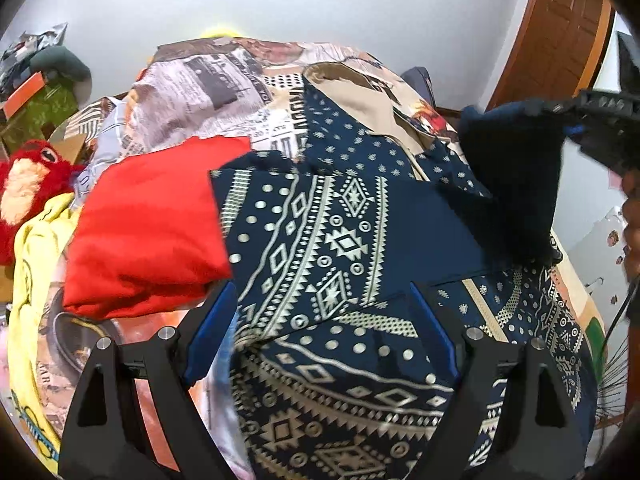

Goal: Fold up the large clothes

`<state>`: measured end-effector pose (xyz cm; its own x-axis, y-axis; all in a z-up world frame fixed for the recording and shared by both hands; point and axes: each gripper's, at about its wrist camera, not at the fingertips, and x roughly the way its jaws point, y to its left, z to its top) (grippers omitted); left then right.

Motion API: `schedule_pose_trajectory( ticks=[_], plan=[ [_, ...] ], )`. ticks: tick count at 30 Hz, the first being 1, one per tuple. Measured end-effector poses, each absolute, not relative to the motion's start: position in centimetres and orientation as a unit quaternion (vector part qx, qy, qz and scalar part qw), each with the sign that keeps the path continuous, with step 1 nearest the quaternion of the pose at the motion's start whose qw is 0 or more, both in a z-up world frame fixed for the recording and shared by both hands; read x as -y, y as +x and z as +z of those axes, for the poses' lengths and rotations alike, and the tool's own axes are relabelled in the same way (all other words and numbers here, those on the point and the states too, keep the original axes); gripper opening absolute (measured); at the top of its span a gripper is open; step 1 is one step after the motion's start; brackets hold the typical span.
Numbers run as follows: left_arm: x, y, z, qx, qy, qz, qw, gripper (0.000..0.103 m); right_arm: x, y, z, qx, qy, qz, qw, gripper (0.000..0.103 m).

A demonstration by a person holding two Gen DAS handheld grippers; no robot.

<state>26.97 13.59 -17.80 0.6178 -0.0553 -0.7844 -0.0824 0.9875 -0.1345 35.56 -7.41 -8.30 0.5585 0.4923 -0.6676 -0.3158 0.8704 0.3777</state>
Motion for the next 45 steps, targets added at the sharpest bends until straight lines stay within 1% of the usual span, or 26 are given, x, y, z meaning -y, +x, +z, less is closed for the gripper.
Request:
schedule_pose_trajectory(
  ticks=[6,8,9,13,14,15,16,17,20,27,30,32,33,37,44,45],
  plan=[
    [-15.8,25.5,-18.2,-0.443,-0.092,0.017,0.892,0.085,1.2,34.3,-14.8,-0.495,0.039,0.27,0.825,0.008],
    [-16.3,25.1,-18.5,-0.447,-0.091,0.023,0.89,0.085,0.8,34.0,-16.6,-0.521,0.031,0.275,0.808,0.012],
    [-16.5,24.8,-18.7,-0.448,-0.091,0.025,0.889,0.085,0.4,33.8,-17.9,-0.539,0.025,0.28,0.794,0.012],
    [-16.8,24.5,-19.5,-0.459,-0.097,0.029,0.883,0.085,-0.2,33.1,-20.0,-0.592,0.02,0.282,0.755,0.014],
    [-16.7,24.5,-19.6,-0.461,-0.097,0.03,0.881,0.085,-0.1,33.1,-20.4,-0.607,0.023,0.284,0.742,0.02],
    [-16.5,24.4,-19.7,-0.463,-0.096,0.03,0.881,0.085,0.0,32.9,-20.4,-0.616,0.027,0.289,0.732,0.023],
    [-16.3,24.5,-19.7,-0.464,-0.094,0.029,0.88,0.085,0.2,32.8,-20.3,-0.62,0.031,0.298,0.725,0.028],
    [-16.0,24.6,-19.6,-0.464,-0.09,0.028,0.881,0.085,0.5,32.5,-20.0,-0.62,0.031,0.306,0.722,0.029],
    [-14.8,25.2,-19.2,-0.464,-0.077,0.021,0.882,0.085,1.8,31.9,-18.2,-0.606,0.024,0.319,0.728,0.03],
    [-10.8,28.0,-17.4,-0.452,-0.034,-0.007,0.892,0.085,8.3,31.6,-11.3,-0.509,0.013,0.303,0.805,0.031],
    [-8.4,29.5,-17.1,-0.453,-0.01,-0.025,0.891,0.085,11.2,31.7,-9.1,-0.471,0.012,0.276,0.838,0.04],
    [-6.5,30.4,-17.4,-0.456,0.011,-0.041,0.889,0.086,13.3,31.7,-8.1,-0.445,0.001,0.247,0.861,0.048],
    [-5.5,30.9,-17.7,-0.459,0.026,-0.046,0.887,0.086,14.3,31.7,-7.8,-0.435,-0.008,0.229,0.871,0.049],
    [-2.0,32.4,-19.6,-0.468,0.088,-0.058,0.877,0.086,17.4,32.4,-8.7,-0.43,-0.033,0.174,0.885,0.05],
    [0.7,35.1,-24.7,-0.509,0.175,-0.056,0.841,0.086,19.8,34.7,-15.2,-0.494,-0.024,0.129,0.86,0.05],
    [0.8,35.4,-24.9,-0.502,0.184,-0.055,0.843,0.088,20.1,34.9,-16.2,-0.504,-0.022,0.123,0.855,0.05]
  ],
)
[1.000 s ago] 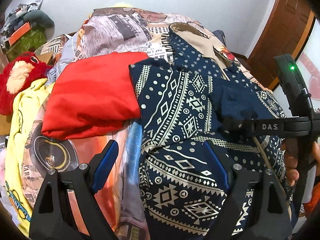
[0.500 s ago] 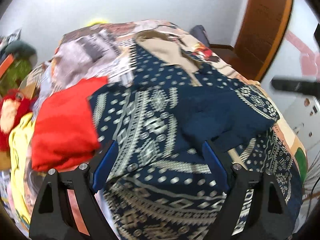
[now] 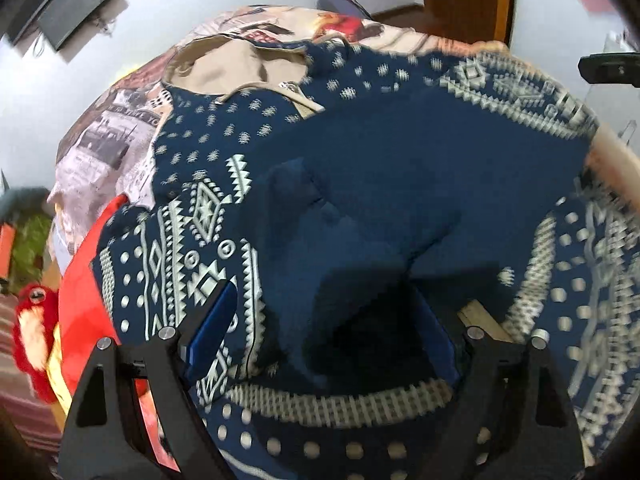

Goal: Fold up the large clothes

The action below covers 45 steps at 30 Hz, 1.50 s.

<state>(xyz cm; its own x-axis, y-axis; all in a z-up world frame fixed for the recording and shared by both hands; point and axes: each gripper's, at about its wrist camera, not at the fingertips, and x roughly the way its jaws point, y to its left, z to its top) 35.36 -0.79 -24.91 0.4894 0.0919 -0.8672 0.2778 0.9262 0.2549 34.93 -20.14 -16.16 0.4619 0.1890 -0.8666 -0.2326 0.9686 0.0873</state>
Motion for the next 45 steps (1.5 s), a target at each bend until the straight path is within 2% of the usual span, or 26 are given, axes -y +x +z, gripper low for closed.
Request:
schedule_pose_trajectory(
  ticks=[1,5,6,7,9,10,16,23,29,30,31,32,33,37,42,45],
  plan=[
    [0.9,35.6,-24.9,-0.494,0.191,-0.052,0.846,0.091,20.3,35.3,-17.3,-0.515,-0.019,0.119,0.849,0.05],
    [1.3,36.6,-24.6,-0.47,0.212,-0.039,0.856,0.091,21.4,36.0,-20.3,-0.55,-0.01,0.107,0.828,0.05],
    [1.3,36.6,-24.5,-0.46,0.222,-0.029,0.859,0.086,21.7,36.1,-20.7,-0.555,-0.008,0.104,0.825,0.05],
    [1.2,36.7,-24.4,-0.452,0.229,-0.02,0.862,0.071,21.7,36.2,-21.3,-0.56,-0.005,0.102,0.822,0.05],
    [0.3,36.9,-24.2,-0.463,0.2,-0.036,0.862,0.057,21.9,36.2,-21.8,-0.567,0.006,0.107,0.817,0.05],
    [-0.5,36.9,-24.1,-0.469,0.175,-0.041,0.865,0.055,21.8,36.1,-21.9,-0.566,0.009,0.109,0.817,0.05],
    [-7.4,36.3,-23.3,-0.491,-0.008,-0.037,0.87,0.055,21.8,35.8,-21.7,-0.564,0.0,0.113,0.818,0.05],
    [-14.1,34.0,-25.4,-0.507,-0.199,-0.066,0.836,0.054,21.5,35.9,-22.1,-0.563,-0.004,0.105,0.82,0.05],
    [-14.8,33.8,-25.5,-0.498,-0.247,-0.082,0.828,0.054,21.1,35.8,-22.0,-0.566,-0.012,0.098,0.819,0.051],
    [-14.9,33.9,-25.6,-0.497,-0.254,-0.078,0.826,0.051,21.0,35.7,-21.9,-0.566,-0.014,0.097,0.818,0.051],
    [-15.0,34.2,-25.4,-0.492,-0.254,-0.073,0.829,0.034,21.0,35.7,-21.8,-0.566,-0.016,0.097,0.818,0.051],
    [-14.8,34.3,-25.1,-0.49,-0.24,-0.065,0.836,0.024,20.9,35.6,-21.6,-0.566,-0.018,0.097,0.818,0.051],
    [-14.7,34.6,-24.8,-0.49,-0.226,-0.059,0.84,0.018,20.9,35.6,-21.4,-0.566,-0.019,0.098,0.819,0.051],
    [-13.9,34.3,-21.8,-0.46,-0.163,-0.029,0.872,0.009,20.9,35.4,-20.1,-0.554,-0.023,0.1,0.826,0.051],
    [-14.7,32.8,-17.0,-0.396,-0.115,0.007,0.911,0.009,20.5,36.1,-18.1,-0.53,-0.028,0.102,0.841,0.051],
    [-15.9,32.7,-16.8,-0.396,-0.096,0.03,0.913,0.009,19.7,36.4,-18.4,-0.532,-0.029,0.107,0.84,0.051]
  ],
)
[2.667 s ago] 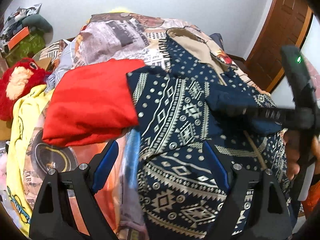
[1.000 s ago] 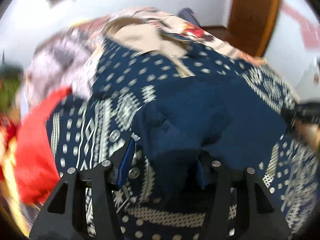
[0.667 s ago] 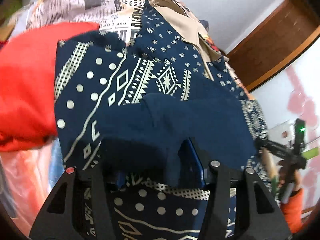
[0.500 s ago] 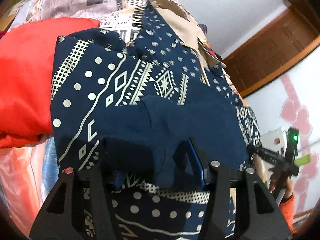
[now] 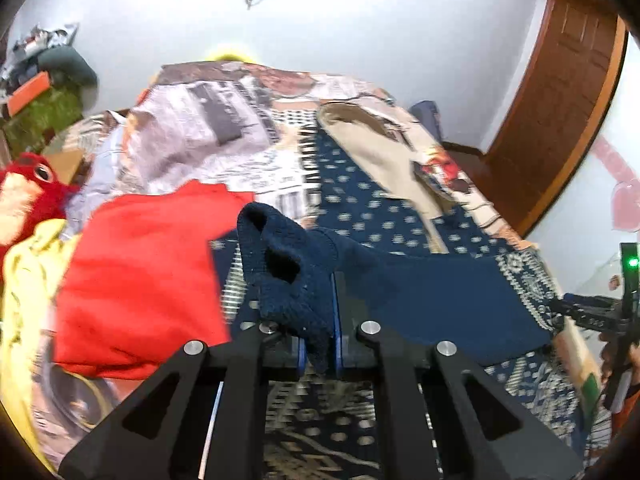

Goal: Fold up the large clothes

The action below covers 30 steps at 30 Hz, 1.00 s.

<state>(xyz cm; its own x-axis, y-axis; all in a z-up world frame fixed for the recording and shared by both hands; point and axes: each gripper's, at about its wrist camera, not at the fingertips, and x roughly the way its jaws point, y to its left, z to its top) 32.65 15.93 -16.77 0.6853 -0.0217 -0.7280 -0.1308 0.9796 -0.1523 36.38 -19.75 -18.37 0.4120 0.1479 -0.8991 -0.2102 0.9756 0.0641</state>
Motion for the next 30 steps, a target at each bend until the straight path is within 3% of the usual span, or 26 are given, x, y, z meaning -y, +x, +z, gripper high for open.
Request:
schedule_pose_trajectory(
  ticks=[5,8,10,13,17,22,30],
  plan=[
    [-18.1,31.9,-20.1,-0.441,-0.11,0.046,0.889,0.009,18.4,36.1,-20.6,-0.557,-0.036,0.121,0.821,0.051],
    [-18.5,31.5,-23.1,-0.489,-0.089,0.065,0.865,0.022,17.9,36.1,-22.3,-0.575,-0.044,0.123,0.807,0.051],
    [-19.0,30.8,-24.5,-0.509,-0.078,0.079,0.854,0.039,17.9,36.0,-22.9,-0.581,-0.043,0.124,0.803,0.051],
    [-19.6,29.5,-24.7,-0.507,-0.068,0.096,0.854,0.05,18.0,36.1,-22.7,-0.58,-0.045,0.123,0.804,0.052],
    [-20.2,28.8,-23.1,-0.504,-0.051,0.1,0.856,0.05,18.0,36.5,-21.7,-0.579,-0.045,0.121,0.805,0.052],
    [-19.3,29.6,-19.2,-0.469,-0.012,0.09,0.878,0.065,17.4,37.3,-18.4,-0.546,-0.042,0.128,0.827,0.052],
    [-16.8,35.4,-14.1,-0.421,-0.021,0.045,0.906,0.065,14.4,40.6,-13.3,-0.484,-0.051,0.148,0.861,0.052]
  ],
)
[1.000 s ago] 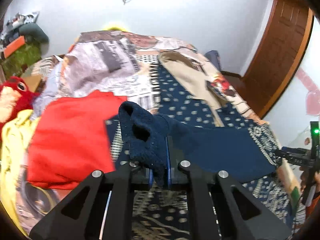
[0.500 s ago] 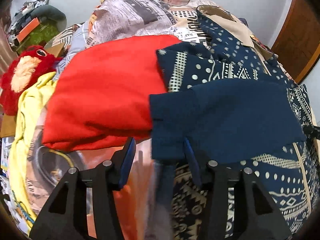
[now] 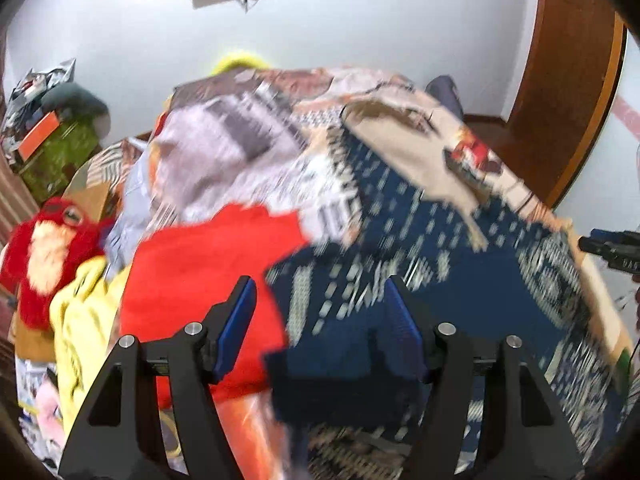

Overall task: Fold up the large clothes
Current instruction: 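Grasp the hood edge with both tools and lift it toward the hem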

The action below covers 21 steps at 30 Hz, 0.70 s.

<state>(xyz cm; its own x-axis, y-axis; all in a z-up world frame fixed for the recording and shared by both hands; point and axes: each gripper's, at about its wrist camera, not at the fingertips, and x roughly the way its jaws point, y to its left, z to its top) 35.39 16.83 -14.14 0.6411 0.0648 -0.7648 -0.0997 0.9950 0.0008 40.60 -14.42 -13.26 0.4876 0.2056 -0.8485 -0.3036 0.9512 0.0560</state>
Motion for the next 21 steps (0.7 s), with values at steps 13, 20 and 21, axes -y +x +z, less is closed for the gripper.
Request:
schedule_pose_trajectory(
  ticks=[13,20,21],
  plan=[
    [-15.2,48.2,-16.0,-0.449,-0.083,0.007,0.89,0.066,8.3,47.7,-12.1,-0.453,-0.046,0.177,0.873,0.052],
    [-14.8,53.8,-19.3,-0.478,-0.105,-0.002,0.872,0.066,5.0,52.4,-15.5,-0.487,-0.048,0.178,0.854,0.052],
    [-14.8,54.6,-19.9,-0.483,-0.103,0.001,0.869,0.066,4.6,52.9,-16.2,-0.494,-0.047,0.179,0.85,0.052]
  ],
)
